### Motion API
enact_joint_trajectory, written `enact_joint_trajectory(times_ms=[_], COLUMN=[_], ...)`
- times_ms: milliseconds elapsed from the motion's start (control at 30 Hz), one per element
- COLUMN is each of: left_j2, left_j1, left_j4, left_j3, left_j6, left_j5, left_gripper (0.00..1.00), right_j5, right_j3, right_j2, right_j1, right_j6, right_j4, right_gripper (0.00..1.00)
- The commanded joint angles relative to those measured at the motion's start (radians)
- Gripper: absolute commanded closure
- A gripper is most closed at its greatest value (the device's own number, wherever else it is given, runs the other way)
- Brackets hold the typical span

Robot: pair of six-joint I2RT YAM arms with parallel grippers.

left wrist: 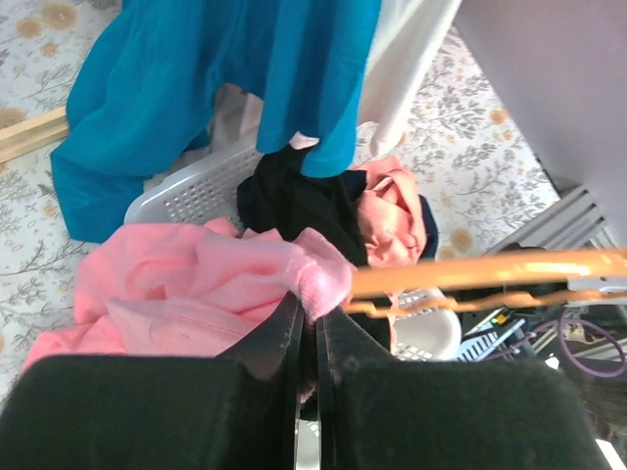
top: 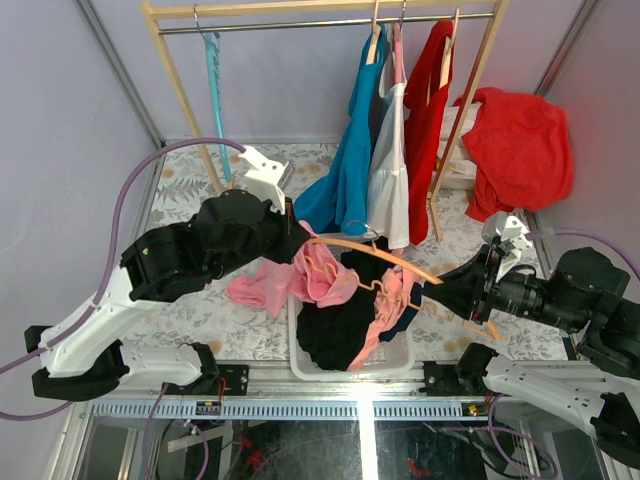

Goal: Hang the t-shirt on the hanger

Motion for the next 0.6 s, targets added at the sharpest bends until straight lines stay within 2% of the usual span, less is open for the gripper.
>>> enact_joint_trajectory(times_ms=[0,567], left_j2=[-0.008,0.144], left_j1=[0.008,0.006], left_j4=[0.018,-0.055], left_j3=[0.091,0.372], left_j6=[0.039,0.115], left_j5=[0.082,0.194], left_gripper=[0.99,0.98], right_j5=[0.139,-0.114], right_j3=[0.033,-0.012], right_j2=[-0.031,-0.050], right_j1=[-0.004,-0.004], right_j6=[-0.058,-0.098], right_j4=[0.074,0.219], right_gripper=[1.00,1.00])
